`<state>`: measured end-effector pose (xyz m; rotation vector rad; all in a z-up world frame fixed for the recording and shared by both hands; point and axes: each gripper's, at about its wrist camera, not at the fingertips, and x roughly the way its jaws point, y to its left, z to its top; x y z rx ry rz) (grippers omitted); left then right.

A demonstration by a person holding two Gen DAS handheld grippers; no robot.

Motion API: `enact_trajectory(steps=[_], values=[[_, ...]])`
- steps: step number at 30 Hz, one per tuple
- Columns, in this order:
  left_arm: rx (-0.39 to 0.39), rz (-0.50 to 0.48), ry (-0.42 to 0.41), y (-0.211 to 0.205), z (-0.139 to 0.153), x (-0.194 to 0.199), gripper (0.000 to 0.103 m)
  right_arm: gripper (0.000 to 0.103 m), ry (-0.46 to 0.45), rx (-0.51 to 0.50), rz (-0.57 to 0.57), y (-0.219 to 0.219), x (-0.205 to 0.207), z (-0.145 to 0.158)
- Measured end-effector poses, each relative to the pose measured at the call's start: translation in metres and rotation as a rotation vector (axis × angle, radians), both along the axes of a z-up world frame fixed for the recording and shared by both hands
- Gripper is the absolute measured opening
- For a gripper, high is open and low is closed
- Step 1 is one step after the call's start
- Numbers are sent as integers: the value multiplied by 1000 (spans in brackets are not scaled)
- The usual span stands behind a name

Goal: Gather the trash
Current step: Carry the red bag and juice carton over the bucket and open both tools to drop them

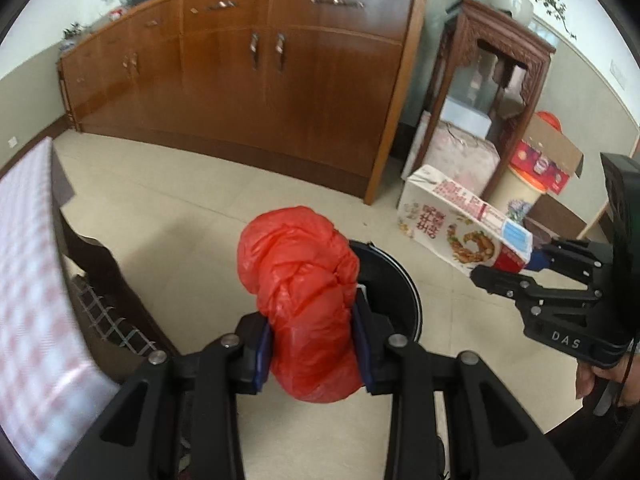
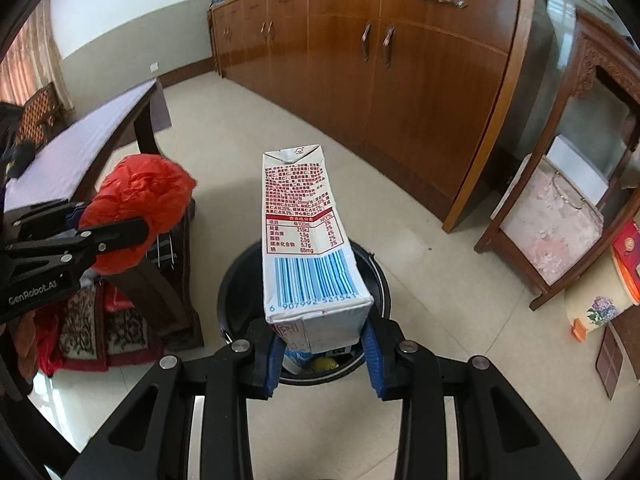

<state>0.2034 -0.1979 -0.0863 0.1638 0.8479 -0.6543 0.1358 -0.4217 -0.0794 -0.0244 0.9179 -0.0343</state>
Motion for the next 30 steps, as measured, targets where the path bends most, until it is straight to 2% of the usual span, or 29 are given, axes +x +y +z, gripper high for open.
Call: enact_trajectory(steps=[5,10,11,12,13,14,15,18,21,23,30], values=[[27,-44,53,-16,-28,13,35,36,73,-1,44,-12,15,-31],[66,-85,145,-36,-63,29,35,36,173,2,137,-21,39,-72],[68,-97,167,-39,-70,31,36,37,184,8,152,-21,42,-76],[85,-102,190,-42,-80,33,42,38,193,5,173,-21,46,-82],[103,-77,182,-42,-87,33,47,62,193,-18,188,-22,49,-88],[115,-54,183,-41,-91,32,68,102,193,-54,168,-26,50,-94],[111,-38,190,-38,-94,31,81,103,190,-45,141,-34,49,-98],[108,10,163,-30,-93,20,96,103,177,-45,122,-44,44,-97],[114,56,114,-25,-82,7,96,103,172,-58,67,-49,40,-94],[106,92,88,-21,-73,1,100,103,166,-77,34,-53,36,-91],[93,201,-9,11,-33,-22,100,103,94,-95,-59,-38,22,-50]])
